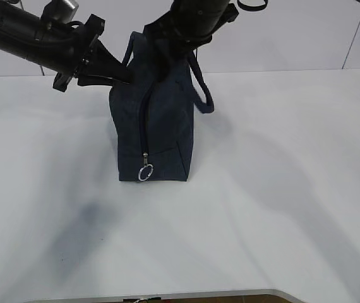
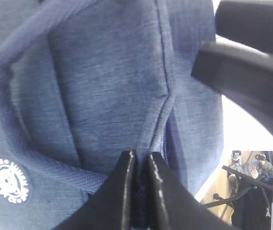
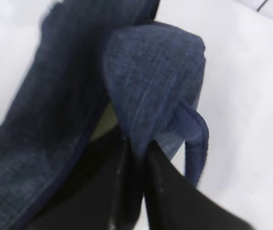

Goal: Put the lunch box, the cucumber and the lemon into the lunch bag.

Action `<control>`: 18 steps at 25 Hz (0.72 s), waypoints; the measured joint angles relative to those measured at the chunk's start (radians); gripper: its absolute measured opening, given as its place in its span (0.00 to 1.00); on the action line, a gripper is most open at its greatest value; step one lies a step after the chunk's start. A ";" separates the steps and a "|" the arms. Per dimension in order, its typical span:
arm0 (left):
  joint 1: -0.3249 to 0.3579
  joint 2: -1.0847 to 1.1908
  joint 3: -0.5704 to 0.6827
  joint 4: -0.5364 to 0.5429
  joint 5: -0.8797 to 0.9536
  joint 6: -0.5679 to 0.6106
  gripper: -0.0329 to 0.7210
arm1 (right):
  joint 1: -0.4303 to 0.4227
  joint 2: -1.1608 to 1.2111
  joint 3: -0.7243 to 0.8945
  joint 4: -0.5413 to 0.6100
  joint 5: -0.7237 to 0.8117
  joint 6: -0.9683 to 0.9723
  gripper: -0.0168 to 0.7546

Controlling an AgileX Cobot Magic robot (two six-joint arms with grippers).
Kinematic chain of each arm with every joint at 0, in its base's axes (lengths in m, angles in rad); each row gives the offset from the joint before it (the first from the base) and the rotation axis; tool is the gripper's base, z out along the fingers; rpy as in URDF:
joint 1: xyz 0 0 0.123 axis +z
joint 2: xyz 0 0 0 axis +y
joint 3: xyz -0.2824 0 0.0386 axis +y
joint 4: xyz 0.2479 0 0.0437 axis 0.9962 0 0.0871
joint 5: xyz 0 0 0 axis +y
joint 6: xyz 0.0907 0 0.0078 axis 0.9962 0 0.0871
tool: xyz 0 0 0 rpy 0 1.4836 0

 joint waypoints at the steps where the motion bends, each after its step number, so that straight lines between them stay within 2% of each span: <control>1: 0.000 0.000 0.000 0.000 0.000 0.000 0.06 | 0.000 0.000 0.000 0.002 -0.013 0.002 0.18; 5: 0.000 0.002 0.000 0.002 0.000 0.000 0.06 | 0.000 0.000 0.000 0.004 -0.035 0.006 0.51; 7: 0.000 0.002 0.000 0.002 0.002 0.000 0.06 | 0.000 0.000 0.000 0.006 -0.038 0.008 0.60; 11: 0.000 0.002 0.000 0.002 0.002 0.000 0.10 | 0.000 0.000 0.000 0.011 -0.011 0.008 0.66; 18: 0.000 0.002 0.000 0.006 0.006 -0.012 0.46 | 0.000 -0.079 0.000 -0.008 0.052 0.008 0.67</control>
